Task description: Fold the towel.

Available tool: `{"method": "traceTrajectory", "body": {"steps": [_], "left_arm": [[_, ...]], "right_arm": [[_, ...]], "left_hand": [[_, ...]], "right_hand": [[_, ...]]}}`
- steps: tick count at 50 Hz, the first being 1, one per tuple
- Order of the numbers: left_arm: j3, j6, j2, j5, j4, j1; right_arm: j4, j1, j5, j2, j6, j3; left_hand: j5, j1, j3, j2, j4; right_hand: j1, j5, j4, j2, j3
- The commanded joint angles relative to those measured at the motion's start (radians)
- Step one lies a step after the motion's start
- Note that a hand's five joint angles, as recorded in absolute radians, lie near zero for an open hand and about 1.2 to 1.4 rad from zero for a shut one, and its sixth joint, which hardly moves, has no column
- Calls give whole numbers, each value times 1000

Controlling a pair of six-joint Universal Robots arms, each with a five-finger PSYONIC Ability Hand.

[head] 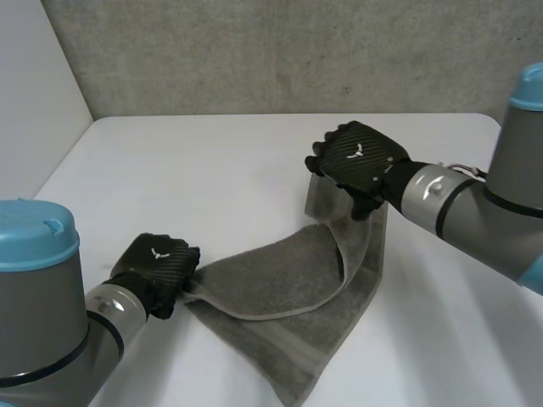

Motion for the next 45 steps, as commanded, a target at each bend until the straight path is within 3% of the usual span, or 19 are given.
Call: {"method": "traceTrajectory", "body": {"steps": [1, 5, 10, 13, 19, 21, 22, 24, 27, 30, 32, 35, 37, 38, 40, 45], "left_arm": [[-12, 0, 7, 0, 0, -5], [-15, 0, 11, 0, 0, -5], [-14, 0, 14, 0, 8, 2], [-14, 0, 13, 0, 23, 8], [-9, 2, 8, 2, 57, 51], [-6, 2, 5, 2, 66, 65], [0, 2, 2, 2, 74, 73], [6, 3, -1, 2, 84, 76], [38, 8, -6, 2, 106, 78], [109, 26, -25, 0, 132, 82], [162, 41, -45, -1, 147, 91], [312, 64, -85, -1, 179, 134], [401, 61, -94, -9, 198, 154], [492, 51, -95, -13, 213, 163], [578, 37, -101, -18, 233, 160], [749, -37, -102, -87, 348, 176]], "right_arm": [[37, 7, -41, 195, -188, -151], [57, 10, -40, 266, -288, -197], [66, 17, 17, 383, -589, -232], [66, 17, 54, 419, -653, -255], [65, 17, 61, 453, -641, -272], [57, 17, 64, 469, -641, -284], [57, 17, 64, 469, -641, -284], [36, 17, 64, 473, -635, -309], [2, 16, 69, 466, -628, -327], [-122, 14, 107, 430, -570, -352], [-308, 16, 176, 357, -399, -376], [-412, 17, 221, 324, -285, -390], [-583, 13, 337, 263, -79, -418], [-584, 13, 337, 263, -78, -418], [-671, 8, 449, 197, 55, -416], [-676, -18, 512, 122, 149, -345]], "left_hand": [[182, 198, 180, 179, 179], [182, 198, 180, 179, 179], [182, 198, 180, 179, 179], [182, 198, 180, 179, 179], [182, 198, 180, 179, 179], [182, 198, 180, 179, 179], [182, 198, 180, 179, 179], [182, 198, 180, 179, 179], [182, 198, 180, 179, 179], [182, 198, 180, 179, 179], [182, 198, 180, 179, 179], [182, 198, 180, 179, 179], [182, 198, 180, 179, 179], [182, 198, 180, 179, 179], [182, 198, 180, 179, 179], [182, 198, 180, 179, 179]], "right_hand": [[91, 61, 58, 37, 48], [91, 61, 58, 37, 48], [91, 61, 58, 37, 48], [94, 64, 61, 40, 51], [179, 149, 146, 125, 136], [445, 415, 412, 390, 401], [446, 416, 413, 392, 403], [978, 948, 945, 923, 934], [1024, 994, 990, 969, 980], [1024, 994, 990, 969, 980], [1024, 994, 990, 969, 980], [1024, 994, 990, 969, 980], [1024, 994, 990, 969, 980], [1024, 994, 990, 969, 980], [1024, 994, 990, 969, 980], [1024, 994, 990, 969, 980]]}}
